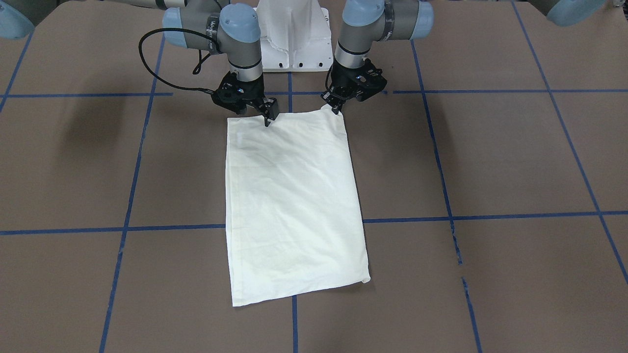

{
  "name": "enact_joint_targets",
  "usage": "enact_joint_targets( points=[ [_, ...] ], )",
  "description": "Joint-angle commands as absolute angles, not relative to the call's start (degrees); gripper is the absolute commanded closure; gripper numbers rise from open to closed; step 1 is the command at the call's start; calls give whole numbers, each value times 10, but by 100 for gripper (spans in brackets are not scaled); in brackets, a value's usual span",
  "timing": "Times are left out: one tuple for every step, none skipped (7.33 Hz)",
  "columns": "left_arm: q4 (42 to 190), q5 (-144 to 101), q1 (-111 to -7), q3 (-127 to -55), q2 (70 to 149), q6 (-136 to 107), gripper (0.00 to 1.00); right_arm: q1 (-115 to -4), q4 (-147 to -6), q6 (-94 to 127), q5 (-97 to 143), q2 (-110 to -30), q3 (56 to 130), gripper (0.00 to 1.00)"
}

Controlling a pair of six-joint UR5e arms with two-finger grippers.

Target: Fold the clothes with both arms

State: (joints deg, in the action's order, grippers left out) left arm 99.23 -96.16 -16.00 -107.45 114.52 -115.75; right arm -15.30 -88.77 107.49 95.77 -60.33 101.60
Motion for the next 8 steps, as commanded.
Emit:
enact_joint_targets(
  points=[
    [992,-960,-160,-1071,1145,-1158,100,-153,-888,1074,958,-603,1017,75],
    [992,-960,-160,-1071,1145,-1158,100,-153,-888,1073,958,-602,1017,86],
    [992,-960,-162,-1071,1145,-1154,100,-154,-888,1072,960,-600,1017,99],
    [992,-961,-163,-1071,1145,-1148,100,-156,-888,1072,960,-599,1017,100],
    [992,-961,-163,-1071,1145,-1146,100,-158,-888,1072,961,-598,1017,100],
    [992,-961,-163,-1072,1145,-1146,100,-161,-888,1072,961,-597,1017,100],
    [992,-961,-163,-1072,1146,-1146,100,-163,-888,1071,962,-597,1017,100],
    [992,-962,-163,-1076,1146,-1145,100,-163,-887,1072,962,-592,1019,100]
  ],
)
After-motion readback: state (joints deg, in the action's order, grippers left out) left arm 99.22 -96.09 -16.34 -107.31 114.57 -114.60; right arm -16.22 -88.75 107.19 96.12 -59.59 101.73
